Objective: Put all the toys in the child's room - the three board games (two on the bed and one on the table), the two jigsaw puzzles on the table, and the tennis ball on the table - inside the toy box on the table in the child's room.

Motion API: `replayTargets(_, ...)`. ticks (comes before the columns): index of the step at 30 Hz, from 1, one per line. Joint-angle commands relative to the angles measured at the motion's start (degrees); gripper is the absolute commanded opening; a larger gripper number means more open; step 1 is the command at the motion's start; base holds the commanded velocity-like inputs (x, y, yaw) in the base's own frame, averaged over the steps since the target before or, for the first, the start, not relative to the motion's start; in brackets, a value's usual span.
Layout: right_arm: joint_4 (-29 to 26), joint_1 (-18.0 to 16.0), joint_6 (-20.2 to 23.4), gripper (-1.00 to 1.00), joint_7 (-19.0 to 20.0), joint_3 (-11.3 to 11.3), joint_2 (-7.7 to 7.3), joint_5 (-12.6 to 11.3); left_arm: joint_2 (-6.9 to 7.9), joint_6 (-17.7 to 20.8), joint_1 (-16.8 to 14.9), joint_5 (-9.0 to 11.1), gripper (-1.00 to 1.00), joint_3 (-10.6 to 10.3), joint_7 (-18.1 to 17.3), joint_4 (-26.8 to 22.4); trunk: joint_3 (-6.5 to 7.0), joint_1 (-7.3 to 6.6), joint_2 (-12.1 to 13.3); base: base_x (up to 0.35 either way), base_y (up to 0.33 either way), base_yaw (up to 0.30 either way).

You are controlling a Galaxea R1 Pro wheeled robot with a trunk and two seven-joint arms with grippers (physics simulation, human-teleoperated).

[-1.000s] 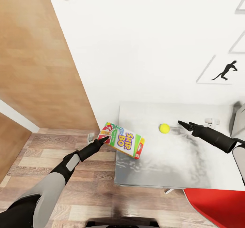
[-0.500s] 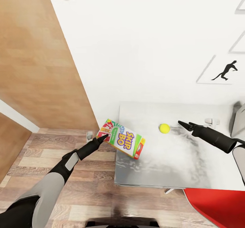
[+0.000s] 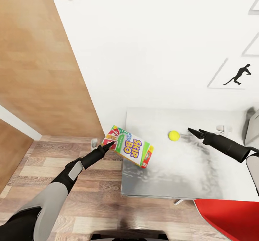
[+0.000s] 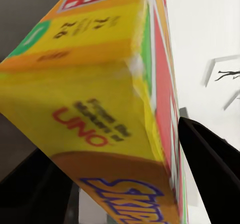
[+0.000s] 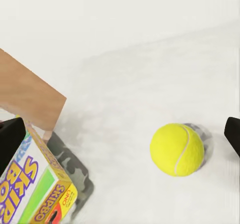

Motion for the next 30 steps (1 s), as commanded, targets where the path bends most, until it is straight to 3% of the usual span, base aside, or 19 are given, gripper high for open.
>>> replayTargets(1, 0.0, 0.0, 0.4, 1.00, 0.1, -0.1, 0.00, -0.1, -0.01, 0.5, 0.0, 0.2, -1.00, 0.1, -0.2, 0.0, -0.08, 0.03, -0.1, 0.000, 0.000, 0.000)
replayTargets(4, 0.0, 0.0, 0.4, 1.00, 3.6, -0.2, -0.07, -0.1, -0.18, 1.1, -0.1, 0.3, -1.00, 0.1, -0.2, 0.0, -0.08, 0.03, -0.1, 0.000, 0.000, 0.000)
replayTargets(12, 0.0, 0.3, 0.8, 1.00, 12.2, -0.9, -0.84, -0.1, -1.00, 7.2, -0.1, 0.5, -1.00, 0.1, -0.5, -1.2, -0.08, 0.03, -0.1, 0.000, 0.000, 0.000)
replayTargets(15, 0.0, 0.6, 2.2, 1.00, 15.3, -1.3, -1.66, -0.1, -1.79, 8.9, 0.3, 0.6, -1.00, 0.2, -0.6, -2.8, -0.08, 0.03, -0.1, 0.000, 0.000, 0.000)
replayTargets(18, 0.0, 1.2, 6.0, 1.00, 19.6, -2.8, -3.79, -0.1, -3.06, 11.4, 1.7, 0.6, -1.00, 0.1, -0.4, -6.0, -0.05, 0.03, -0.1, 0.000, 0.000, -0.025)
replayTargets(23, 0.0, 2.0, 9.0, 1.00, 22.3, -4.8, -5.53, -0.1, -4.31, 14.1, 2.7, 0.3, -1.00, -0.1, 0.8, -9.6, 0.07, 0.03, -0.1, 0.000, 0.000, -0.077)
replayTargets(24, 0.0, 2.7, 10.1, 1.00, 23.3, -6.2, -6.25, 0.0, -5.05, 15.6, 3.1, 0.3, -1.00, -0.5, 2.4, -11.9, 0.12, 0.03, -0.1, 0.000, 0.000, -0.131)
replayTargets(30, 0.0, 3.8, 11.3, 1.00, 24.4, -8.4, -7.16, 0.2, -6.07, 19.3, 4.1, 0.5, -1.00, -2.2, 5.0, -19.0, 0.45, 0.03, -0.1, 0.000, 0.000, -0.162)
